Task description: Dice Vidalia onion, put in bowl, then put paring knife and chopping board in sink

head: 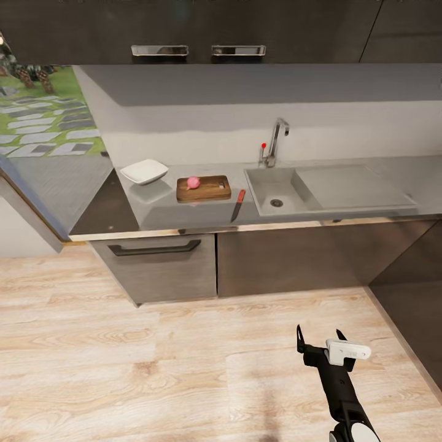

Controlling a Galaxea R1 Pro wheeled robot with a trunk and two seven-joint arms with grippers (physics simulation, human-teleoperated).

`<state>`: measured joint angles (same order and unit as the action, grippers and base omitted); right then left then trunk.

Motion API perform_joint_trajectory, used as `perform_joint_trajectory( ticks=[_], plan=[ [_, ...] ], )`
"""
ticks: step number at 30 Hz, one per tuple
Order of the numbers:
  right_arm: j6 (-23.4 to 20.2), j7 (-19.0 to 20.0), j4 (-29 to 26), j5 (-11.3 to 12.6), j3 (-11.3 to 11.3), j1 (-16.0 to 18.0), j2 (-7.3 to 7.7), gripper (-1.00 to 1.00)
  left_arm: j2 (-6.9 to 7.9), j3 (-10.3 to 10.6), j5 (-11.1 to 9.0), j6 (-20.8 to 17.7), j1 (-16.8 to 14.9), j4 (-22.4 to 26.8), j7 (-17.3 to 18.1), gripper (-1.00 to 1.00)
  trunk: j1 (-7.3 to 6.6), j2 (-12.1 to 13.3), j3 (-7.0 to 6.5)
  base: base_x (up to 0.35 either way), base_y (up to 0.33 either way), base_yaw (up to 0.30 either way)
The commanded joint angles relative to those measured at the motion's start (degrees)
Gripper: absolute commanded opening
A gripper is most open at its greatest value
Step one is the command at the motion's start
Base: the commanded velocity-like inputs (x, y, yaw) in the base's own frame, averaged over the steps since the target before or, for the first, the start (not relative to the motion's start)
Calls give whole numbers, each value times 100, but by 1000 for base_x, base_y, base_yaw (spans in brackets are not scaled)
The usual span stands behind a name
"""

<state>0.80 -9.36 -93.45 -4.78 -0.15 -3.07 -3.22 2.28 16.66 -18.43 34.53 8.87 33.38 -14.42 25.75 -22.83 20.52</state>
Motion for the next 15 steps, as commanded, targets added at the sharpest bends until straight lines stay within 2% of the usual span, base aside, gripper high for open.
perform_joint_trajectory(
  ticks=[1, 15],
  plan=[
    [1, -16, -2, -50, 0, -1, -3, 100, 9, 48, -29, 10, 0, 11, -52, 100, 4, -9, -2, 0, 0, 0],
    [0, -14, 1, -50, 4, -1, -3, 100, 9, 48, -30, 5, 0, -25, -52, 100, 4, -9, -127, 0, 0, 0]
  ],
)
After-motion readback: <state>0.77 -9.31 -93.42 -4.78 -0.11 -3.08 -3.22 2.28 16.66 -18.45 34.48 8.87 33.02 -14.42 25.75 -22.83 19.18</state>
